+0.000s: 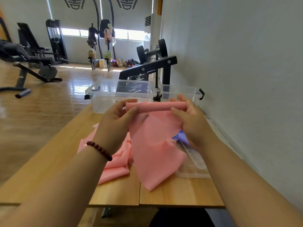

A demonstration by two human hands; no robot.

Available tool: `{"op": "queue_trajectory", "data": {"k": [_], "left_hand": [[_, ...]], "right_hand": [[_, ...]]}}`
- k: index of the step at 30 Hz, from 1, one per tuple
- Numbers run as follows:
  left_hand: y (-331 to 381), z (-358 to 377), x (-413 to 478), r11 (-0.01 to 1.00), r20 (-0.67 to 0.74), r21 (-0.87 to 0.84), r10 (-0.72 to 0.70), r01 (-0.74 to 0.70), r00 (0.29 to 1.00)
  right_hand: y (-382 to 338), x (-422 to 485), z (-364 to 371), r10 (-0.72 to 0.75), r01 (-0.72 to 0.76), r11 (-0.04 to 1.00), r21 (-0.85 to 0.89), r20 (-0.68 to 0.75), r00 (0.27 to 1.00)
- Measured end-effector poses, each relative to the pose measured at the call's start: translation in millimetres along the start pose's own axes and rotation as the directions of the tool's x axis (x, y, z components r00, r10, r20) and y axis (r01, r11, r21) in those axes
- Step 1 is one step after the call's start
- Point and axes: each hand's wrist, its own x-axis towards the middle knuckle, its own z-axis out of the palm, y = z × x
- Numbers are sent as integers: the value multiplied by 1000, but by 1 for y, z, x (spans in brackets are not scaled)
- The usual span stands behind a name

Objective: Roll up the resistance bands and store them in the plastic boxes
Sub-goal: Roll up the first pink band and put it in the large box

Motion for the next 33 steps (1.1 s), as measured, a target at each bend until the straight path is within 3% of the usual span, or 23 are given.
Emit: {"op": "queue_trajectory", "data": {"k": [3,12,16,21,24,33], "left_hand": [[-8,-5,0,998,-6,-57,-37,37,999],[-31,-20,-2,950,150,-212,-202,231,968],[-41,-17,-2,963,87,-168,-196,209,977],[-47,-17,1,975,93,-118,-177,188,980],[-47,-17,1,979,106,-113,-159,170,982],[-46,-19,-8,979,150,-98,-163,179,975]], "right_hand": [[6,-2,-5,-61,59,977,-204,-5,998],[22,-5,-11,-74,79,980,-181,34,997],[30,-5,-10,-70,74,975,-210,26,997],[40,-5,-12,45,-44,993,-108,2,999],[43,-4,-13,31,-33,984,-175,-12,999],[36,-1,-13,14,-5,990,-139,70,997]]}}
